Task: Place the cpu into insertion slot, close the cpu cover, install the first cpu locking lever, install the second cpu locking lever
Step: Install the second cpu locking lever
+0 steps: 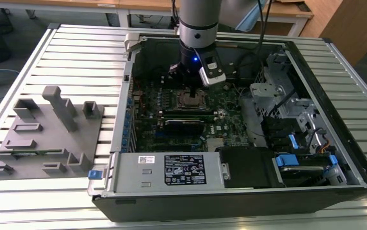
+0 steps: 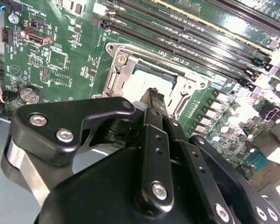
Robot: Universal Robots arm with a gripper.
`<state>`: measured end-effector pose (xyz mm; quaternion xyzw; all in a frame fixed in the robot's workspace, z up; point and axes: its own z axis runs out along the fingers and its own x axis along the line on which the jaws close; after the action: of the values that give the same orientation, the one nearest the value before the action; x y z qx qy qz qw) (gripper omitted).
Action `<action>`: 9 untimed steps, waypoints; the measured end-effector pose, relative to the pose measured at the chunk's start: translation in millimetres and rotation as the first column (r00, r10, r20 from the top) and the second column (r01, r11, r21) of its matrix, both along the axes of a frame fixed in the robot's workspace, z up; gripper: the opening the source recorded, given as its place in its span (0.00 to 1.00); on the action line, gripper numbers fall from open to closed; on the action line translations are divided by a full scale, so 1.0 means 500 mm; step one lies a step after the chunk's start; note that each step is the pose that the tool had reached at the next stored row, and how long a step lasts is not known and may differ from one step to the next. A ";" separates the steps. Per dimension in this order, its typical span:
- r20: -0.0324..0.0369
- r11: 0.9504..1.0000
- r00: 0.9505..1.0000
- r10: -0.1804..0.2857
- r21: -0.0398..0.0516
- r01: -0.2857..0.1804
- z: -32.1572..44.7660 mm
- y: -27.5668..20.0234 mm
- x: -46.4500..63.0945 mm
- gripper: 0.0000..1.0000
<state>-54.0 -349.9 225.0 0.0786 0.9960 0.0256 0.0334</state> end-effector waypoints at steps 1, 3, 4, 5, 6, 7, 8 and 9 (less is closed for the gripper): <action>0.000 1.000 1.000 0.000 0.000 0.000 0.000 0.0000 0.000 0.11; 0.000 1.000 1.000 0.000 0.000 0.000 0.000 0.0000 0.000 0.11; 0.000 1.000 1.000 0.000 0.000 0.000 0.000 0.0000 0.000 0.11; 0.000 1.000 1.000 0.000 0.000 0.000 0.000 0.0003 0.001 0.11; 0.000 1.000 1.000 0.000 0.000 0.000 -0.001 0.0008 0.001 0.11; 0.000 1.000 1.000 0.002 0.000 -0.002 -0.001 0.0009 0.001 0.11; 0.000 1.000 1.000 0.009 0.000 -0.009 -0.001 0.0009 0.001 0.11; 0.000 1.000 1.000 0.019 0.000 -0.019 -0.001 0.0009 0.001 0.11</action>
<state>-53.5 -349.4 224.4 0.0693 0.9967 0.0257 0.0331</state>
